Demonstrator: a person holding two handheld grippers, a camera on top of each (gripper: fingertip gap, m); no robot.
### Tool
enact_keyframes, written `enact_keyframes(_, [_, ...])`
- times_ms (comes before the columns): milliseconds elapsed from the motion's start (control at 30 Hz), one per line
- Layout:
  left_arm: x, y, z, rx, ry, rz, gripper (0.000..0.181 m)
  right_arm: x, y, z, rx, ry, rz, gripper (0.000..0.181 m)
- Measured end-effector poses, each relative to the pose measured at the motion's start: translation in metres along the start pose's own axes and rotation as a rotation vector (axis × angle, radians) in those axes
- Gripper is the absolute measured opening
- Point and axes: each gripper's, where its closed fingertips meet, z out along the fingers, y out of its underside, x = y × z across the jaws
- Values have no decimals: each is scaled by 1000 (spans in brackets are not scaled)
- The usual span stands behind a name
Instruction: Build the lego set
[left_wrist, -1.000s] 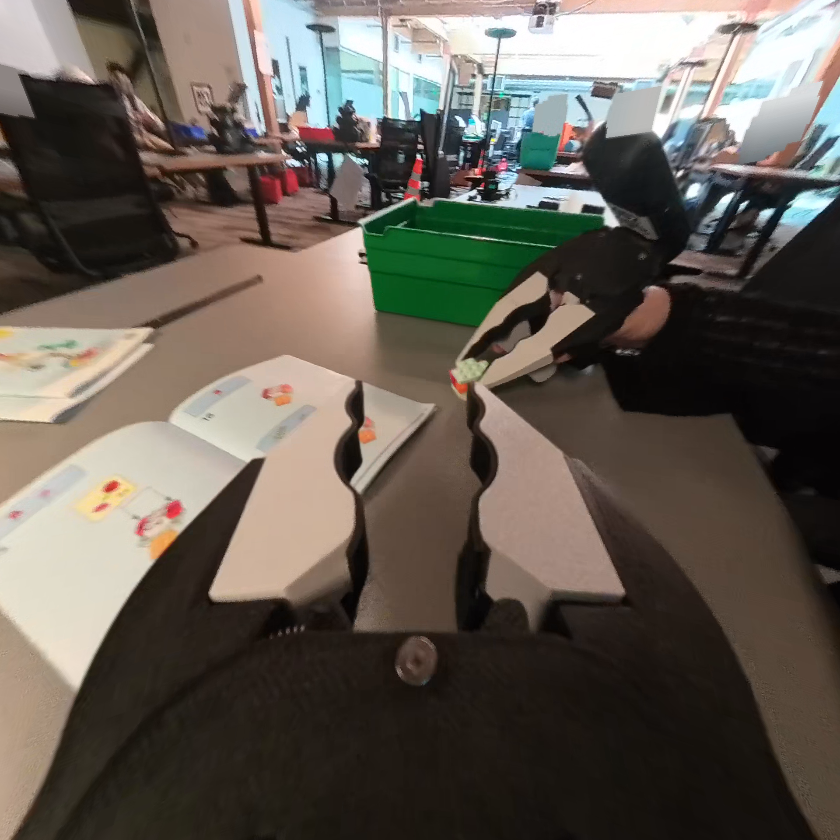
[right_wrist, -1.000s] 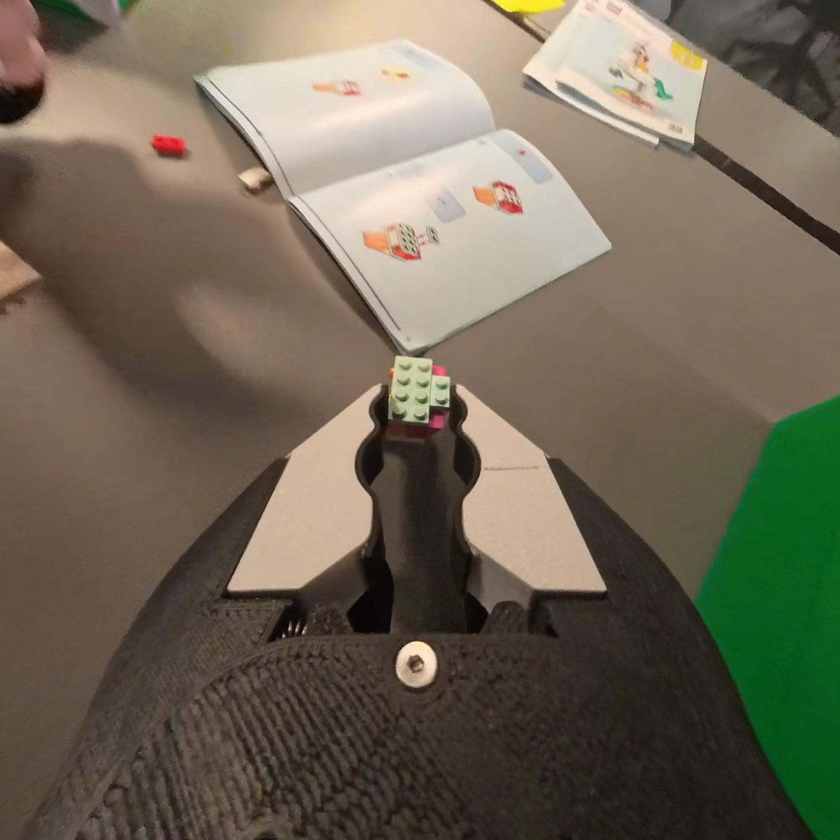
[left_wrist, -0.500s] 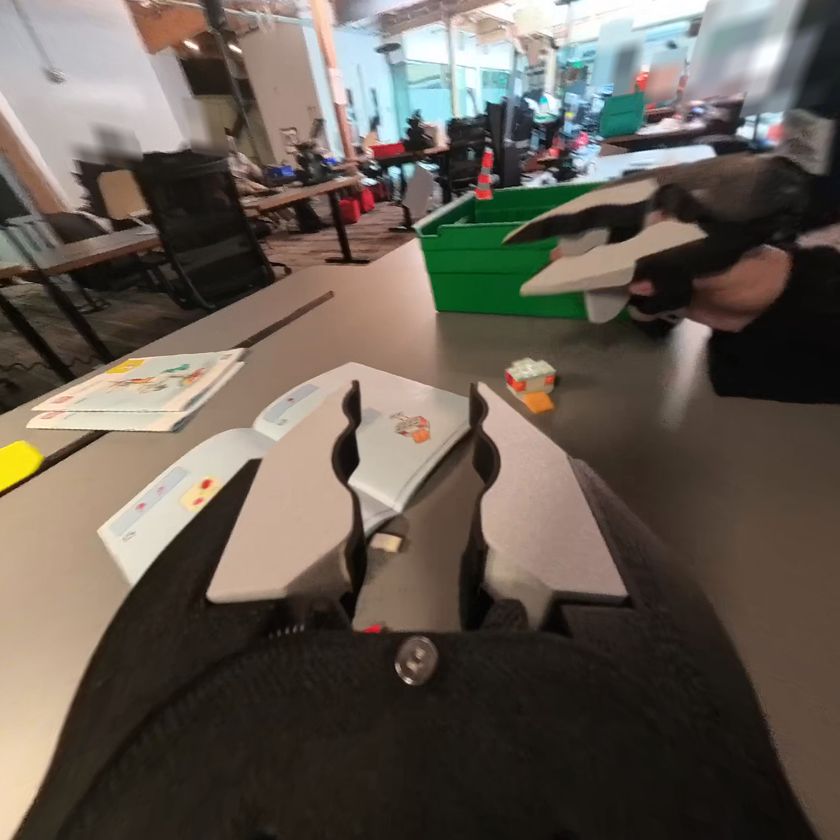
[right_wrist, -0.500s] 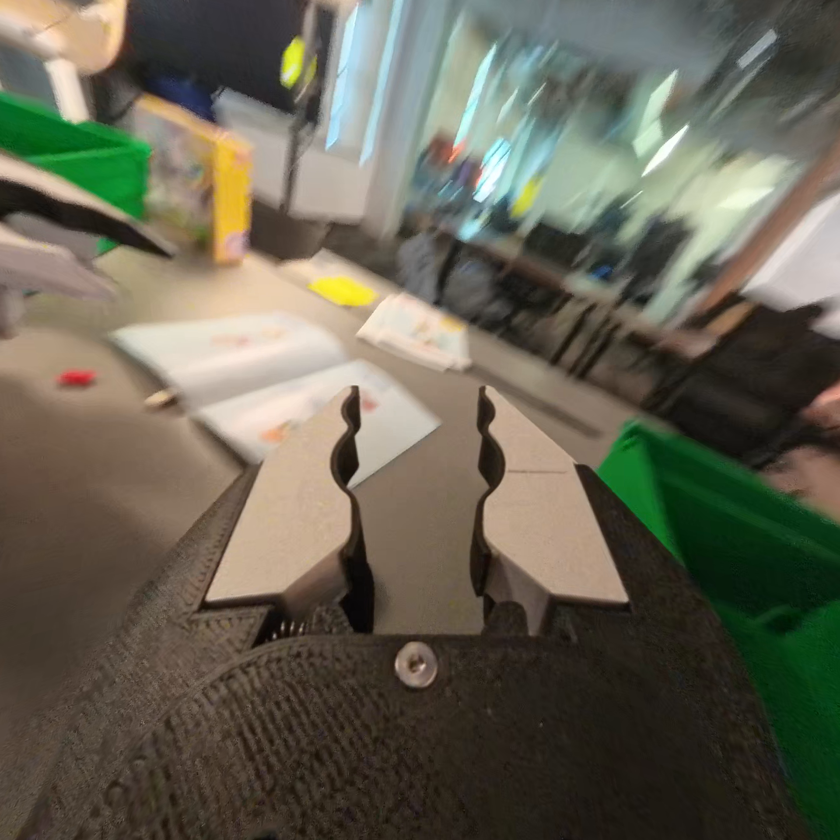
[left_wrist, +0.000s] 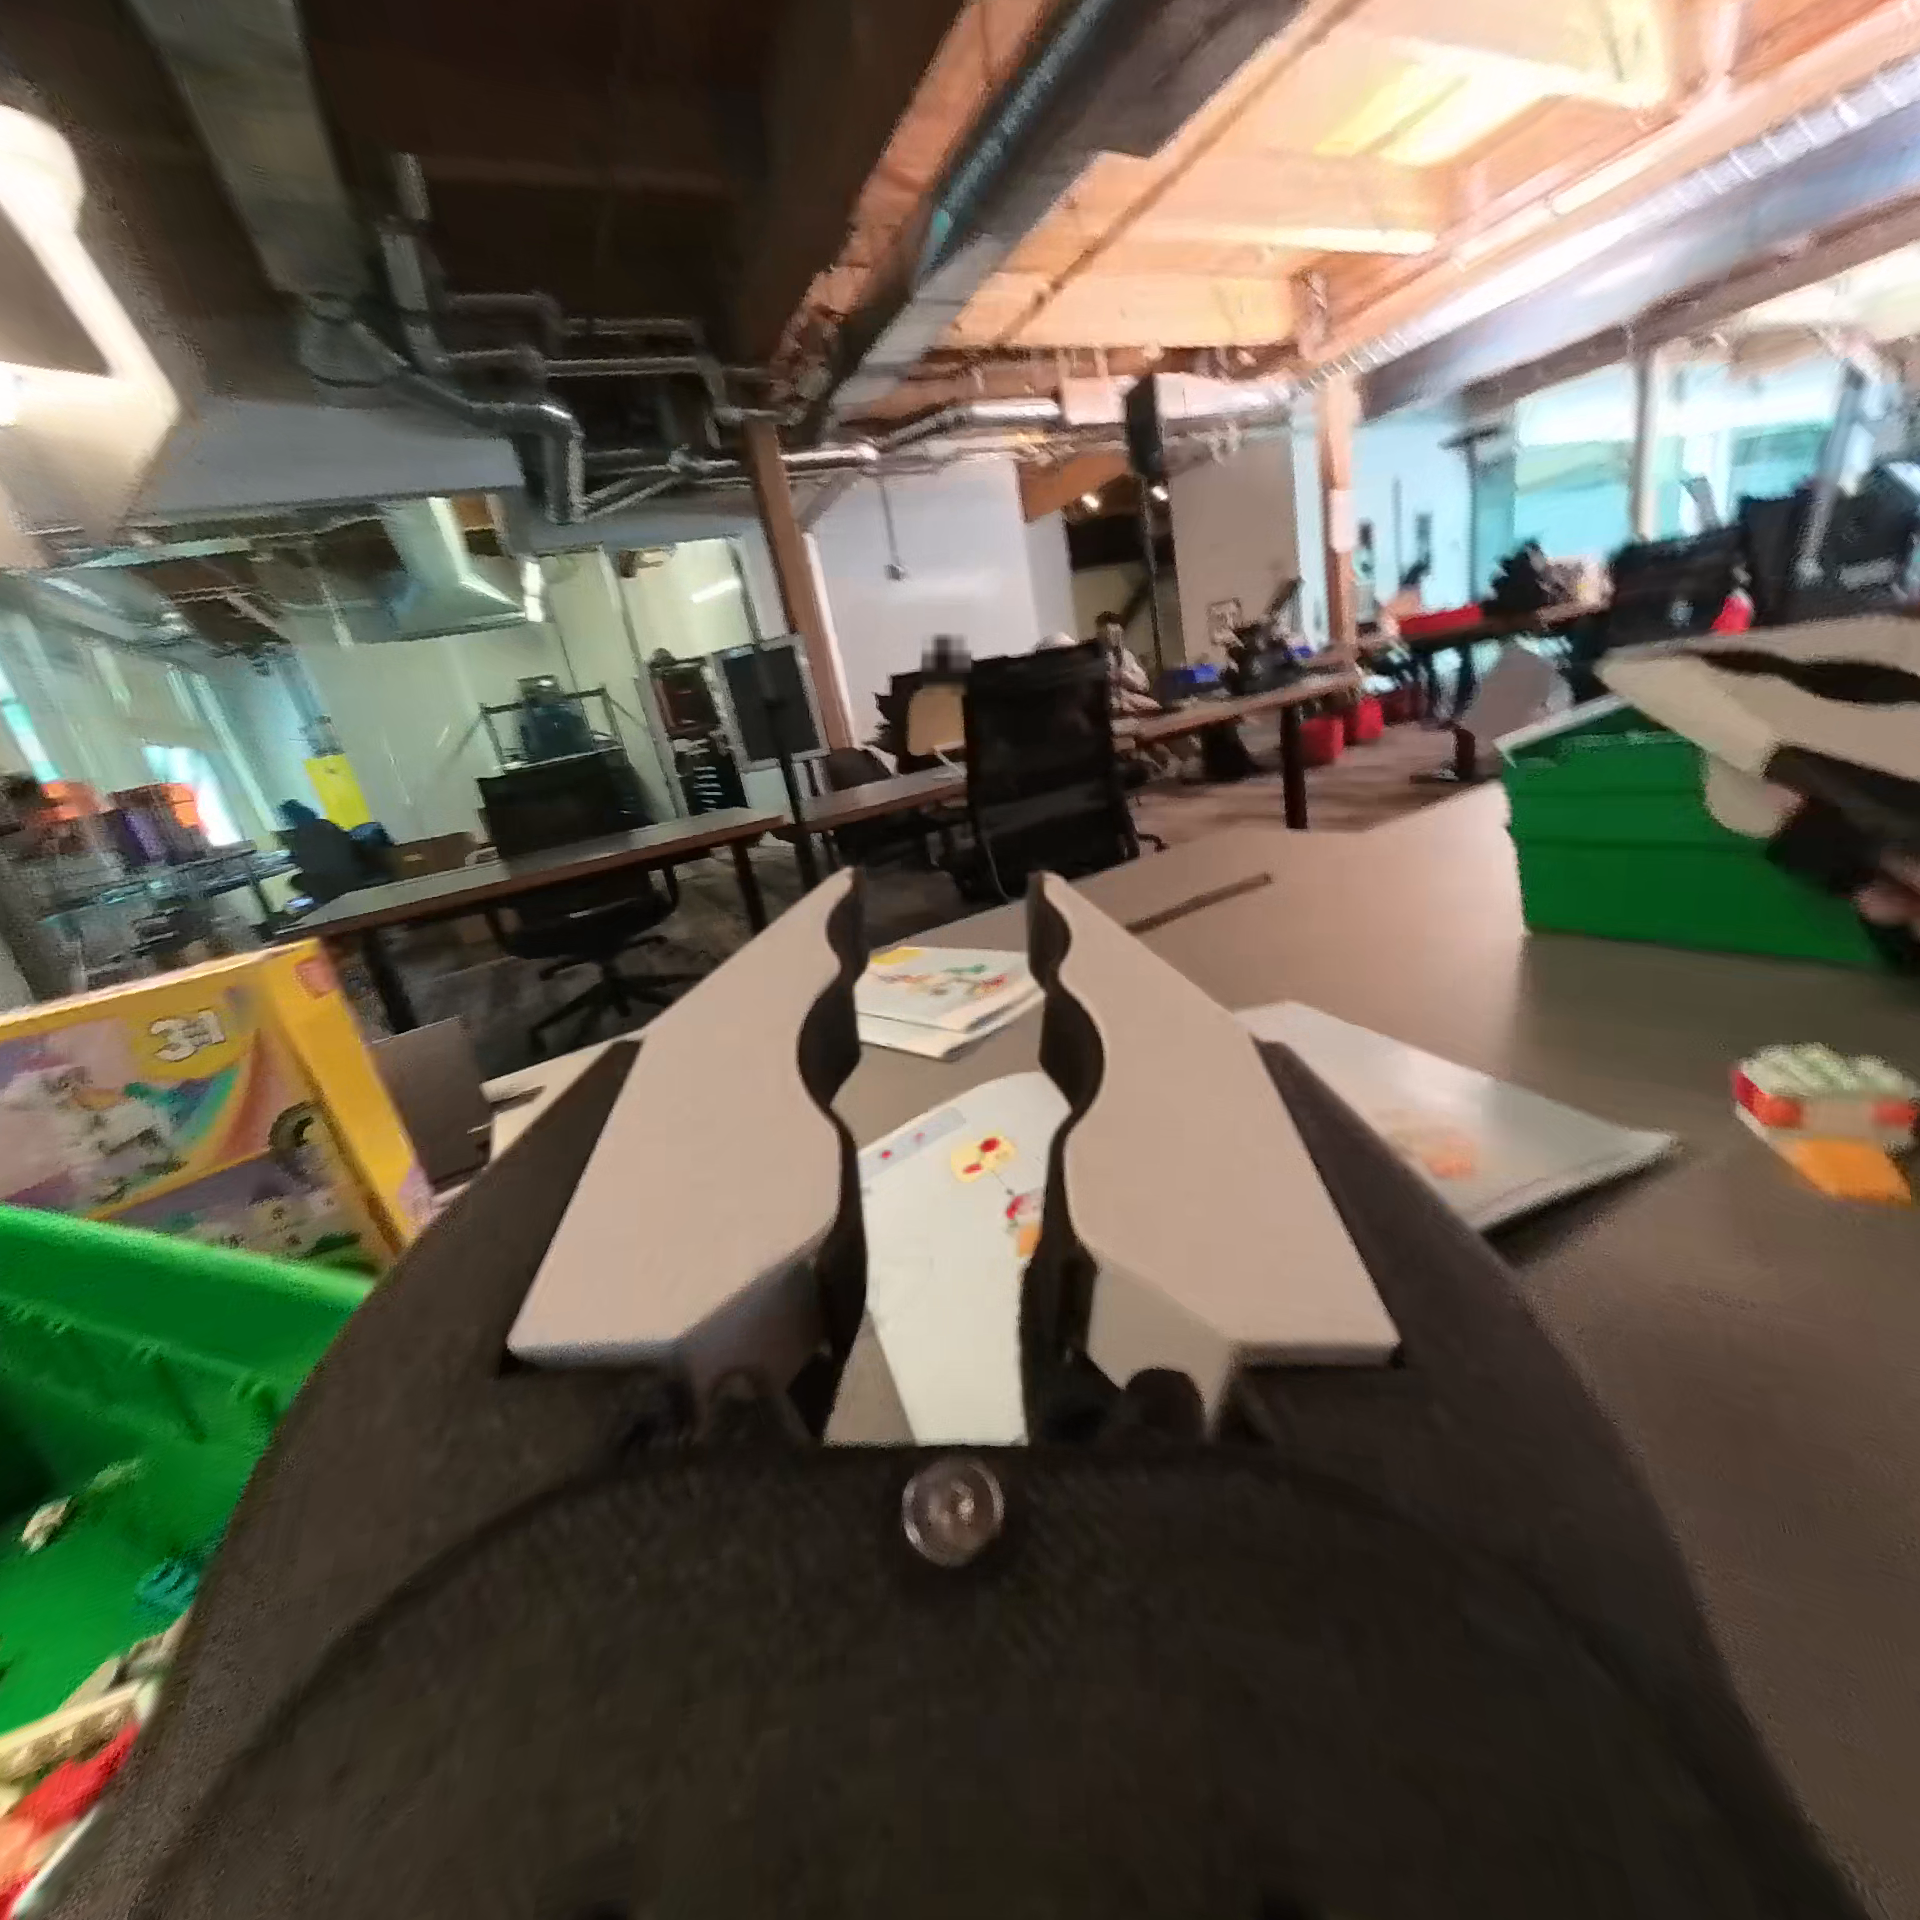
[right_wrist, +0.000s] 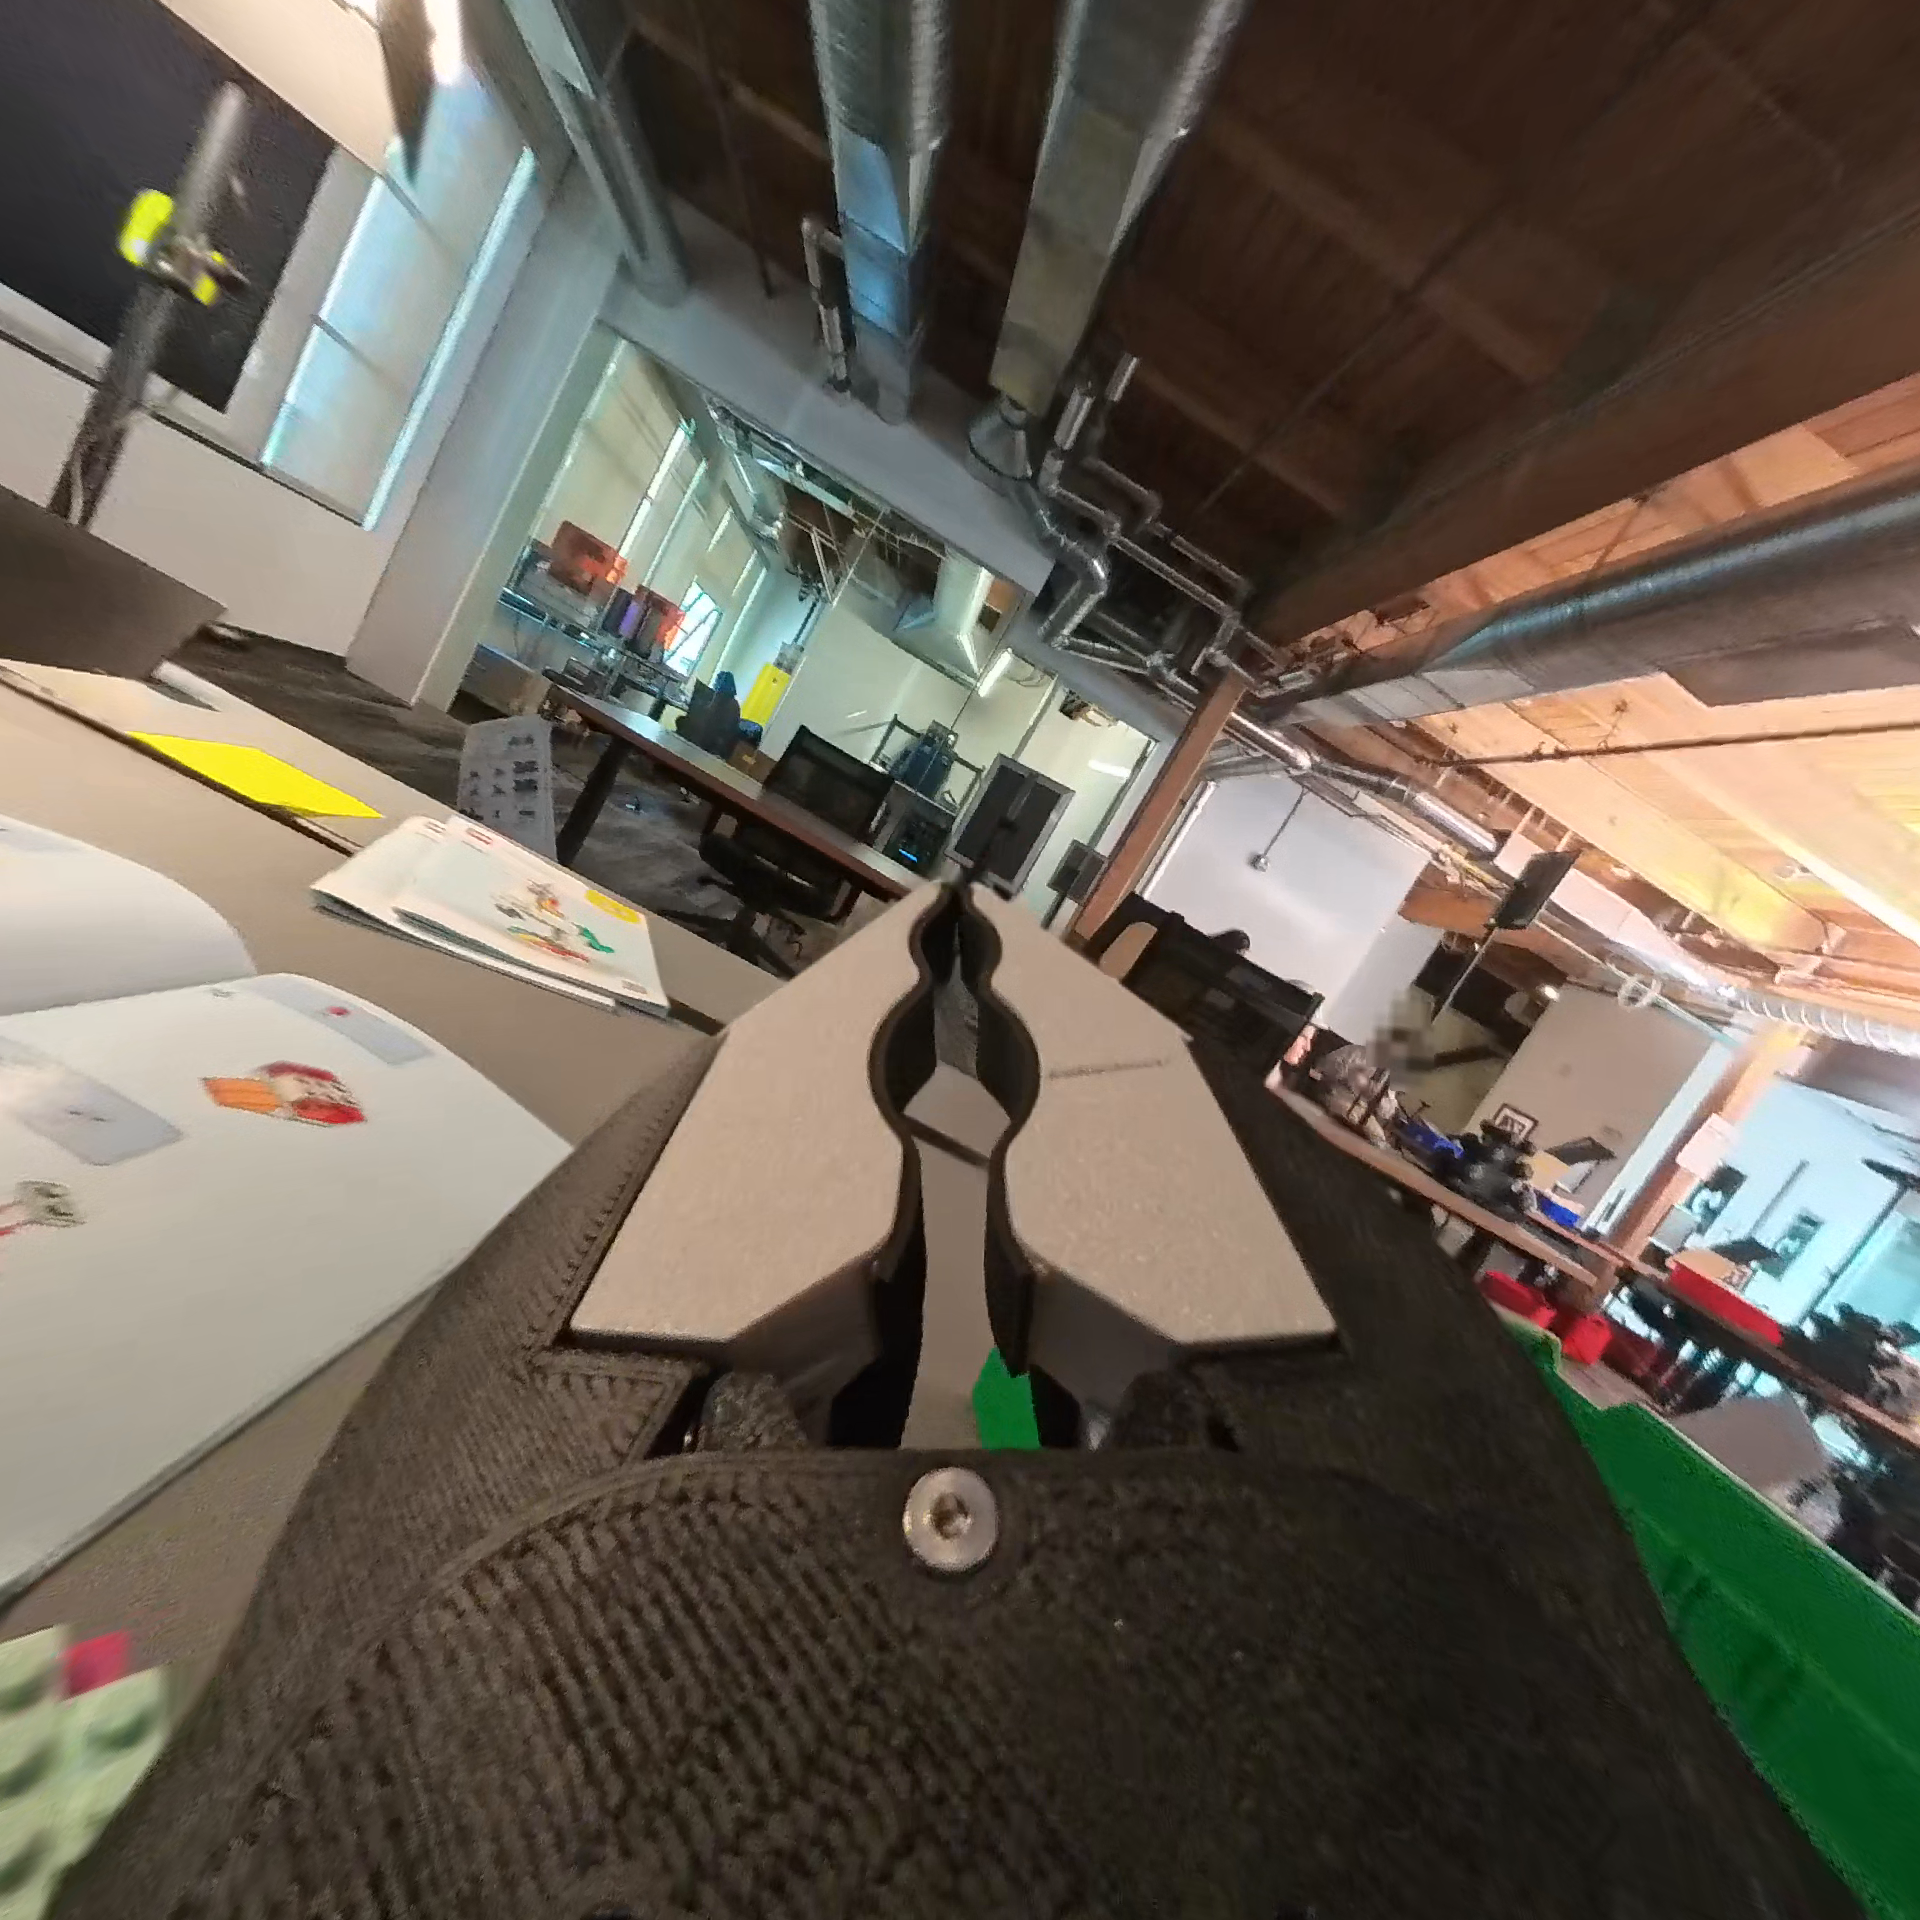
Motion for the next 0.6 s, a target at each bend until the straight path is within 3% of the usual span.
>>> enact_keyframes(167, [84, 15, 13, -182, 392, 159, 30, 4, 16, 10, -27, -9, 39, 0])
enact_keyframes(300, [149, 49, 16, -423, 730, 354, 35, -7, 14, 17, -6, -63, 40, 0])
enact_keyframes(433, [181, 79, 26, -606, 941, 400, 41, -13, 8, 19, 24, -95, 46, 0])
enact_keyframes(600, [199, 101, 45, -702, 1072, 276, 44, -17, 2, 19, 47, -119, 61, 0])
